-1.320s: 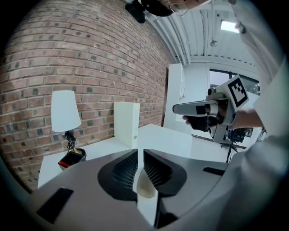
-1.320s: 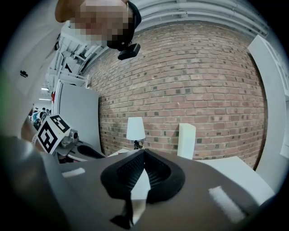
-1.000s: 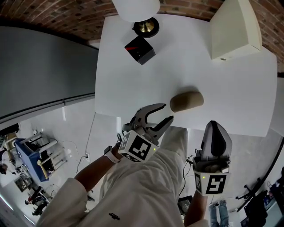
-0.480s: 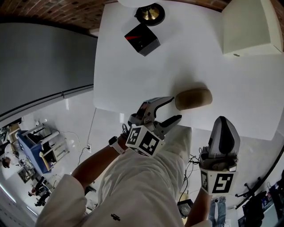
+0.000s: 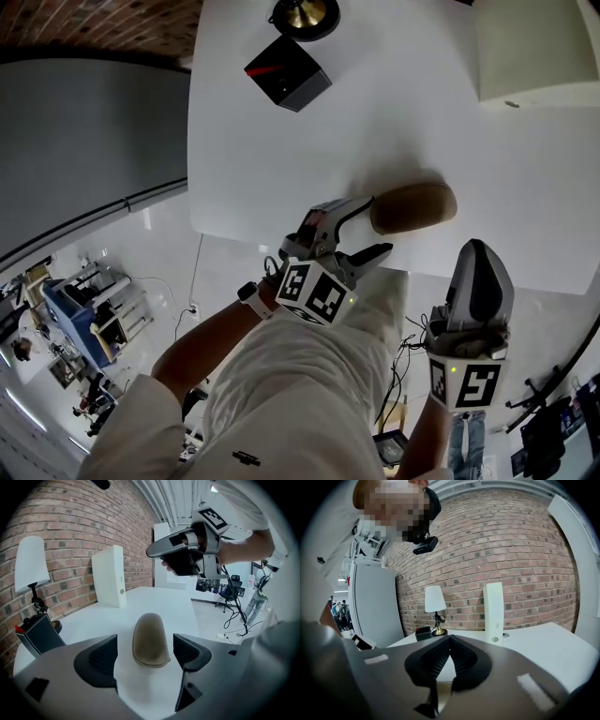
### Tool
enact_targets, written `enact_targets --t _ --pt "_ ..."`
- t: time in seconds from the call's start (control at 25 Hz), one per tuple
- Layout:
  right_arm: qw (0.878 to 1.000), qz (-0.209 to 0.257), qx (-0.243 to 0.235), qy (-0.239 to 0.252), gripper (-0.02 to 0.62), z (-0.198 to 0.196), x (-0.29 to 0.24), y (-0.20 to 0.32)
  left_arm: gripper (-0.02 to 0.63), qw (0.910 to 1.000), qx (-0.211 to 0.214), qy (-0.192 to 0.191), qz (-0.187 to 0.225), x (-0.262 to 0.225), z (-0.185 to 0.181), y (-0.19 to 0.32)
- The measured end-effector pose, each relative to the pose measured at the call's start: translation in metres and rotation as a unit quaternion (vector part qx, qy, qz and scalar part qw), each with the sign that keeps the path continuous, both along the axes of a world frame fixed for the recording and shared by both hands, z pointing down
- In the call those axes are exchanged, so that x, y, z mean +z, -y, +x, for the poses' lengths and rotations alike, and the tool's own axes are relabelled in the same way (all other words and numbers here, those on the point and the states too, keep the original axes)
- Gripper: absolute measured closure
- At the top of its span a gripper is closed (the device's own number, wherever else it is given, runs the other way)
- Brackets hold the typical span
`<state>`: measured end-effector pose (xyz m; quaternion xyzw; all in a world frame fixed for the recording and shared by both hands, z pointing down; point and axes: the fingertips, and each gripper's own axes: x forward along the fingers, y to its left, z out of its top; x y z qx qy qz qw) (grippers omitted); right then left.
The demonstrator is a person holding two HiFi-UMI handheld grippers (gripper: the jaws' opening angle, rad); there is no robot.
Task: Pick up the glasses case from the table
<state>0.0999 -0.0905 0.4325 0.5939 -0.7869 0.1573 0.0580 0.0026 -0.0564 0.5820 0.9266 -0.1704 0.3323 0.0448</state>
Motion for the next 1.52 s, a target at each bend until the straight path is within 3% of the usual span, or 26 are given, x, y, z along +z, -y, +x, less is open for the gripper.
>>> enact_targets --t 0.48,0.68,1.52 --pt "1.0 -0.019 0.012 0.002 0.586 0.006 0.025 -0.004 0.198 0.9996 0.028 0.001 0.004 0.035 0.014 0.003" --pt "0.999 -0.029 0.016 0.004 0.586 0.011 0.032 -0.008 0.183 0.9993 0.035 0.004 -0.016 0.045 0.023 -0.001" --pt "0.999 -0.039 0.03 0.021 0.585 0.029 0.044 -0.008 0.182 0.9982 0.051 0.03 -0.008 0.069 0.054 0.006"
